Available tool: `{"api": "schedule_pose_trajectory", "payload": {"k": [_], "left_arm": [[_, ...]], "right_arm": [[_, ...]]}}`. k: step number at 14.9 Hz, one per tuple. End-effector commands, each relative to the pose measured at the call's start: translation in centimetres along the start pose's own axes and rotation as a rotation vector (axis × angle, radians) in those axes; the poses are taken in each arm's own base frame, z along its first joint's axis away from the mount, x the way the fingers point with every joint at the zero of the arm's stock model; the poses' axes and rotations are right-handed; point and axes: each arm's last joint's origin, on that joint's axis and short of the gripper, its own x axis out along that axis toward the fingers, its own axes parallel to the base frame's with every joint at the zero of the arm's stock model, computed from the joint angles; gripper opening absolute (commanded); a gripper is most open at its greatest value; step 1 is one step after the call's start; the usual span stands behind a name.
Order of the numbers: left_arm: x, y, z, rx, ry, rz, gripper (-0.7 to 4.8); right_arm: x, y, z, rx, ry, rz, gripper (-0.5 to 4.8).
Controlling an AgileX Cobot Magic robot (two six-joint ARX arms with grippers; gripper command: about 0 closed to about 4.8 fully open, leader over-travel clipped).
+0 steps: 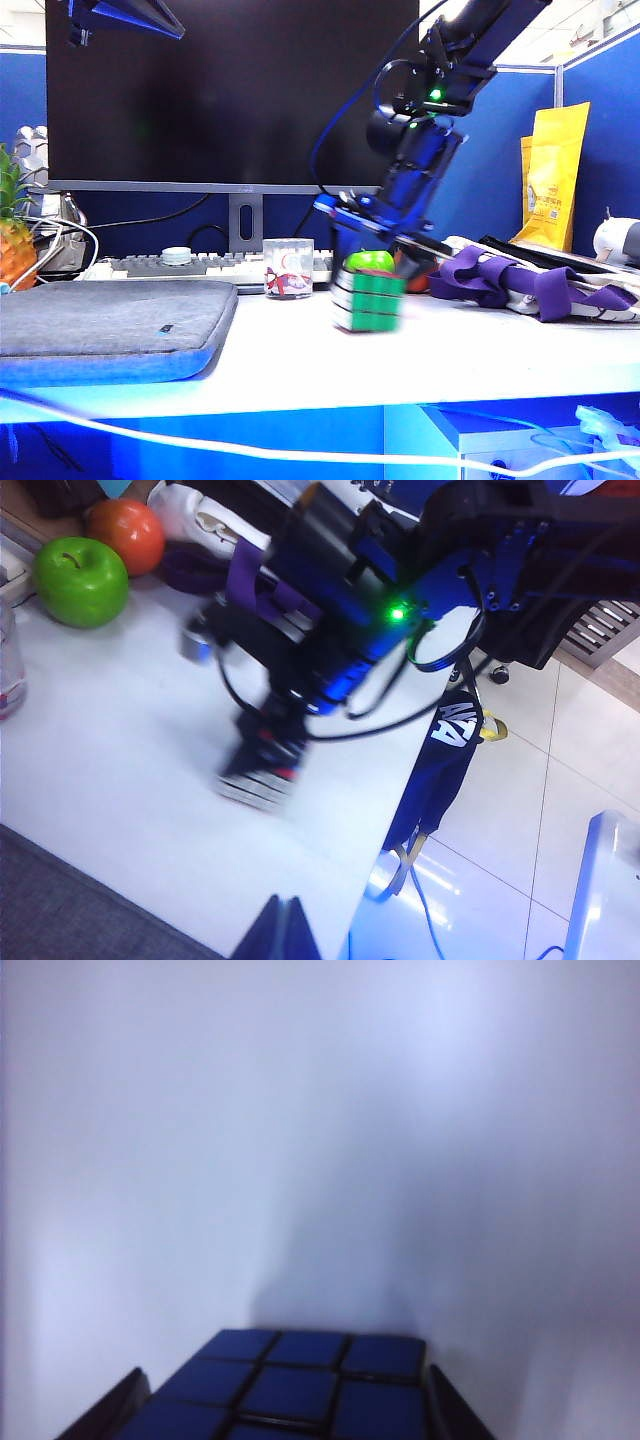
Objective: Rotate the Rubik's Cube so that its red face is facing towards you.
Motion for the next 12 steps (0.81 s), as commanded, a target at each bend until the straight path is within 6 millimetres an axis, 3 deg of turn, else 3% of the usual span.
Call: {"api": "schedule_pose_trajectory", "payload": {"k": [1,6,9,12], "left_arm": [[0.2,0.1,-0.6,0.027,0.009,-0.011,-0.04],[0.4,0.3,-0.7,0.043,-0.008,-0.022,-0.04],[0.4,0.3,-0.6,0.058,-0.026,-0.038,-0.04],[0.4,0.3,-0.5,0.070,-0.029,-0.036,-0.04]], "right_arm": [[-4.2,2.0,3.2,-0.092,-0.373,0.000,0.06],[-10.6,4.4,4.0,-0.277,-0.624,-0.194,-0.01],[-15.1,7.8,4.1,-0.368,-0.845,-0.183,-0.01],[-18.6,10.5,3.0,-0.482,-0.950,-0.192,-0.01]]}}
